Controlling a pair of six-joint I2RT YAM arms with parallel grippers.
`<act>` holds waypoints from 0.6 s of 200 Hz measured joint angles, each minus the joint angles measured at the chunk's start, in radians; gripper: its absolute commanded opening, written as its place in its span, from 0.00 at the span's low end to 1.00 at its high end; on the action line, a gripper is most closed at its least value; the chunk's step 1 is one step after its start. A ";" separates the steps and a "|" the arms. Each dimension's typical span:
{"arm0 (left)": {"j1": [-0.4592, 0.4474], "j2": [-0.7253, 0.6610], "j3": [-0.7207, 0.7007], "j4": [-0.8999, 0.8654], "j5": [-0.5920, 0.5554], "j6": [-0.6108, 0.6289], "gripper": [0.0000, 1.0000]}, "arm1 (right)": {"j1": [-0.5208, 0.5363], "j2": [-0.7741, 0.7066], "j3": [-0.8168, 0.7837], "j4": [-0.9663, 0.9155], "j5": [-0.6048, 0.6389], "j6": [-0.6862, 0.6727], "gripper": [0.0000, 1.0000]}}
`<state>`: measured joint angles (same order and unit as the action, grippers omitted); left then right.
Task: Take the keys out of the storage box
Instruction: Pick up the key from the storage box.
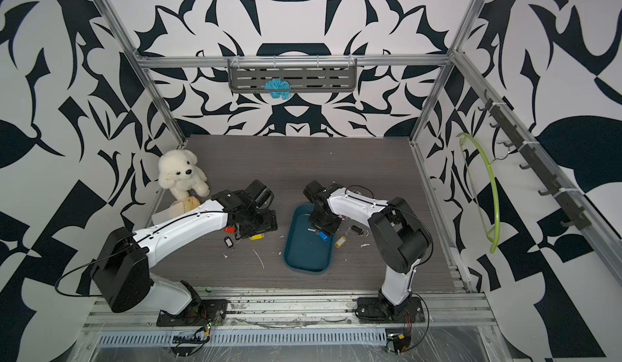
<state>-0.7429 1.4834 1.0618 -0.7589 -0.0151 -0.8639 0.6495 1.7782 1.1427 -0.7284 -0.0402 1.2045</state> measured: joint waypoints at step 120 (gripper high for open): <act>0.000 0.010 0.000 0.000 0.000 0.002 0.80 | 0.000 0.023 -0.002 0.026 -0.018 -0.003 0.03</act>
<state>-0.7429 1.4937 1.0618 -0.7593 -0.0151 -0.8623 0.6495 1.8015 1.1412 -0.7029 -0.0578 1.2018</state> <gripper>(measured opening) 0.802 0.086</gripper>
